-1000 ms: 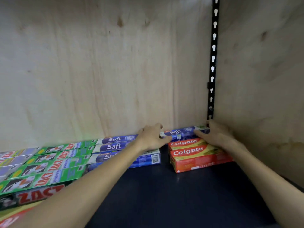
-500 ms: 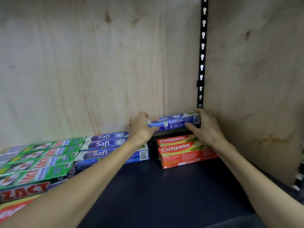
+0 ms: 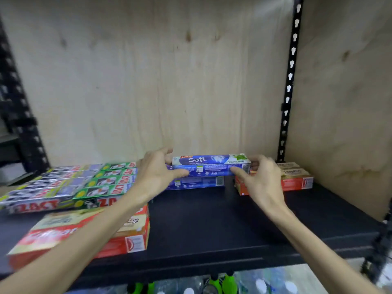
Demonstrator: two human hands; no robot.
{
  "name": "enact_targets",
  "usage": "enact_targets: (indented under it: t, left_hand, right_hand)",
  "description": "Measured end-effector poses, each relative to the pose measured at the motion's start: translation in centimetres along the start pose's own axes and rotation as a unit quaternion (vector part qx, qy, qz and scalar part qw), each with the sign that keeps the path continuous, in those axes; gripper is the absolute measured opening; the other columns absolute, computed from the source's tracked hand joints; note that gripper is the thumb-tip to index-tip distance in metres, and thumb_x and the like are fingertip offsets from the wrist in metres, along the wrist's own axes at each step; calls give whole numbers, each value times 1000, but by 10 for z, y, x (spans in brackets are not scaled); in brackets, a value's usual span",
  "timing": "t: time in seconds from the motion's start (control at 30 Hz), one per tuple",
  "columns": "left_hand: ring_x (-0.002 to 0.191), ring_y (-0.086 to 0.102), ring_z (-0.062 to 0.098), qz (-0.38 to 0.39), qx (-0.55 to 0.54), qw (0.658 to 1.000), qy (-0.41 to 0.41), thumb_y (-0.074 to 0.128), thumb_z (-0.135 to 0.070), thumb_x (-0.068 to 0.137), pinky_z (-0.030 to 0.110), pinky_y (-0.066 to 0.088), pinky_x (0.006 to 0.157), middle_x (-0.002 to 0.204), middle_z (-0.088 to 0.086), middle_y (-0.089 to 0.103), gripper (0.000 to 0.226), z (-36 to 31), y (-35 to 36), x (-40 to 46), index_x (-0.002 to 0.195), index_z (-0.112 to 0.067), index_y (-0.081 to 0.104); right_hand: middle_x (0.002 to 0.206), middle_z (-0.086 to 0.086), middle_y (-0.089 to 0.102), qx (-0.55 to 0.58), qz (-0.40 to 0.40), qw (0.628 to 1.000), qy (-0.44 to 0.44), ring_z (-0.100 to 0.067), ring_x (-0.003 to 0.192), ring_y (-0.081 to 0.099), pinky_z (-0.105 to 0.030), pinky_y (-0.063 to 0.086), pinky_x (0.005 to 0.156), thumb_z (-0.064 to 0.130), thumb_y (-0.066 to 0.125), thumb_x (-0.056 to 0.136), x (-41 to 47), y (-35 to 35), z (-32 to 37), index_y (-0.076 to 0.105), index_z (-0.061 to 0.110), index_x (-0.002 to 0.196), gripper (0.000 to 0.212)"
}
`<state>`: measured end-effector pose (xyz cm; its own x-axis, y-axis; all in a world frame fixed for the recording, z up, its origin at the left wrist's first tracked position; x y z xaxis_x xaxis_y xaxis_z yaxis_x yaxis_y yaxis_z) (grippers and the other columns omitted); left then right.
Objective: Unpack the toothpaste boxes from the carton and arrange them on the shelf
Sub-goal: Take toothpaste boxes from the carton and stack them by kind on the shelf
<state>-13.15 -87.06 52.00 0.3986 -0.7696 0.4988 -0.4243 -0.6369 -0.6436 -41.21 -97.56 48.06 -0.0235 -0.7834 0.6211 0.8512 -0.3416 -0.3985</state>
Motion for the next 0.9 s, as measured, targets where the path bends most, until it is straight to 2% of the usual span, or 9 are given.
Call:
enact_targets:
  t: [0.1,0.17,0.23,0.3,0.4,0.57,0.7,0.83,0.9]
  left_hand:
    - [116,60,22,12,30,999,1,90,-44,68,43,42,103,103,-7,73,69,15,-17,-23,128,-21,66]
    - [108,63,16,47,34,998,-3,91,-43,68,38,43,97,97,-8,76,60,24,-16,-32,118,-16,72]
    - [103,63,12,63,43,997,-3,90,-42,68,33,42,91,91,-7,77,66,31,-15,-37,122,-10,70]
    - [96,63,12,74,80,994,18,89,-44,69,33,42,89,87,-6,77,68,31,-13,-36,126,-13,68]
    - [87,62,15,124,126,983,42,86,-44,73,32,39,83,83,-3,75,51,36,-3,-30,112,-15,73]
    - [116,37,20,167,180,968,60,79,-59,71,37,31,88,101,-4,64,59,50,11,-18,121,-30,63]
    - [125,29,17,152,181,969,75,83,-54,69,35,32,97,123,-5,44,65,50,11,-14,124,-34,56]
    - [121,47,15,191,130,972,41,88,-38,68,32,43,99,135,-3,47,78,57,17,-9,132,-27,44]
    - [118,53,12,212,103,971,35,86,-30,72,28,46,96,137,-4,52,76,59,20,-10,135,-25,43]
  right_hand:
    - [96,-5,65,9,5,1000,-15,-23,92,60,-38,50,85,42,87,73,-31,3,17,70,11,105,48]
    - [93,-3,65,-3,16,1000,-18,-22,89,60,-38,50,81,44,87,72,-45,9,18,69,13,101,46]
    - [88,0,64,-13,35,999,-17,-21,85,58,-36,48,75,44,87,72,-51,15,16,68,15,94,42]
    - [85,-1,62,-27,53,998,-14,-23,83,58,-32,43,70,43,87,72,-54,21,15,67,14,91,40]
    - [87,-3,62,-69,78,994,-32,-24,84,57,-29,36,69,42,87,73,-51,29,17,67,11,94,43]
    - [92,-5,62,-136,96,982,-85,-26,89,57,-34,42,74,44,83,77,-44,38,23,66,11,95,41]
    - [91,-2,60,-196,66,968,-142,-25,90,52,-36,39,77,51,83,73,-39,36,27,67,16,90,42]
    - [97,7,55,-229,81,956,-166,-18,99,44,-31,22,80,69,73,71,-29,42,30,64,28,92,48]
    - [98,8,54,-240,84,952,-169,-17,100,42,-31,21,80,74,70,69,-27,45,31,61,30,92,51]
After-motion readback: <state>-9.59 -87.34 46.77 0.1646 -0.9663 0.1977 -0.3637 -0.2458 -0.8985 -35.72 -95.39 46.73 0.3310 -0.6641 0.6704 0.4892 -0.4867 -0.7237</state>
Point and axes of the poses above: each hand's wrist, its own x-axis towards the middle knuckle, its own y-axis out of the palm, z = x × y, the point moved 10 cm from there along x, towards the middle knuckle
